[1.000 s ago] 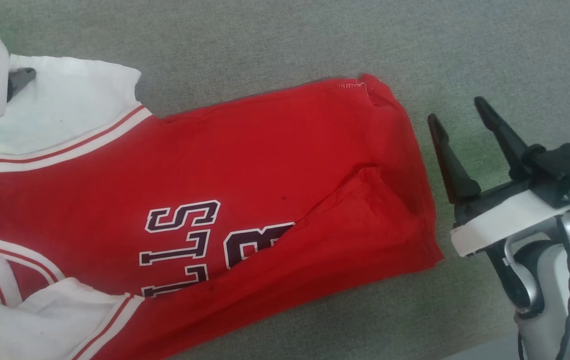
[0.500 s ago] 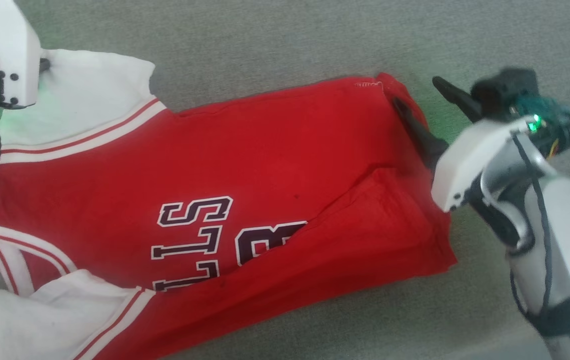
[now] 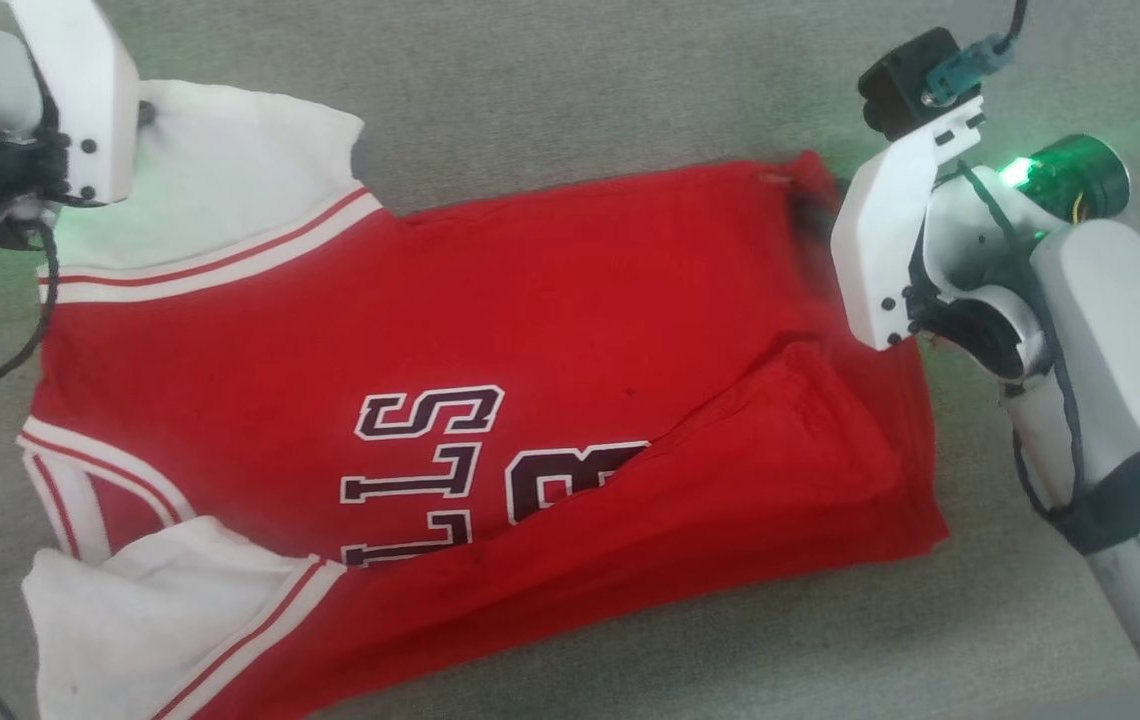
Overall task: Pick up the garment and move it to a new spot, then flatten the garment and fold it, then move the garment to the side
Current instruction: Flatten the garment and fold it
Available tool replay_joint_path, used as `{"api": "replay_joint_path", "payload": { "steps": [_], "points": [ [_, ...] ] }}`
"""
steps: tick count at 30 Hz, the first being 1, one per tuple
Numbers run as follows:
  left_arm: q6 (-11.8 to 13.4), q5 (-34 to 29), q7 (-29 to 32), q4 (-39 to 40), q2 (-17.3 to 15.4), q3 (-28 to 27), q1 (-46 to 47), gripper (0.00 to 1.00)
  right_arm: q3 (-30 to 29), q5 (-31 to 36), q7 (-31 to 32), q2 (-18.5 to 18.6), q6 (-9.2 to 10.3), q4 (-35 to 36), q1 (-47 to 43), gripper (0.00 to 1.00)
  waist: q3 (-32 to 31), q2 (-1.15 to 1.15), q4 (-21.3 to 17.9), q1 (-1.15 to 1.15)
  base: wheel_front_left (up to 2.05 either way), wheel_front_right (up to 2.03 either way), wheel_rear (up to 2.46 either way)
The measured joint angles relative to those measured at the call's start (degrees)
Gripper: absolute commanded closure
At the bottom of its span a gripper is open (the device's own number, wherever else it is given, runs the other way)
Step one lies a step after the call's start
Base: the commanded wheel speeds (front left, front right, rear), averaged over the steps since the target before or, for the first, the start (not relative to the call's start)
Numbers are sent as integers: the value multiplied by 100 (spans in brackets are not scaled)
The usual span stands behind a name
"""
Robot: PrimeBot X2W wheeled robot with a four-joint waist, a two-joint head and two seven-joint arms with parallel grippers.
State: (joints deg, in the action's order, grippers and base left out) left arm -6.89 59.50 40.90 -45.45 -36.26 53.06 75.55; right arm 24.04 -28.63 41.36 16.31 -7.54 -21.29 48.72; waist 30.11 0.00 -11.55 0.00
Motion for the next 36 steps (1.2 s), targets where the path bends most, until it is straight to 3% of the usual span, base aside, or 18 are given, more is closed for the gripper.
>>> {"api": "replay_joint_path", "payload": {
  "steps": [11,17,20,28,36],
  "points": [
    [-14,243,257,48,107,46,-60,100,-88,41,-79,371,0,-68,-215,100,-433,0,355,0,0,0,0],
    [237,456,637,477,16,49,-347,100,-345,118,-23,581,0,276,-659,100,-852,0,575,0,0,0,0],
    [472,568,824,927,-120,32,-547,100,-423,111,123,679,0,564,-928,100,-1076,0,685,0,0,0,0],
    [1493,953,1433,2903,-736,38,-1412,100,-676,-118,708,1069,0,1502,-1833,100,-1563,0,996,0,0,0,0],
    [2317,1212,1569,4499,-1371,87,-2340,100,-935,-305,1217,1278,0,2074,-2692,100,-1814,0,1166,0,0,0,0]
  ]
}}
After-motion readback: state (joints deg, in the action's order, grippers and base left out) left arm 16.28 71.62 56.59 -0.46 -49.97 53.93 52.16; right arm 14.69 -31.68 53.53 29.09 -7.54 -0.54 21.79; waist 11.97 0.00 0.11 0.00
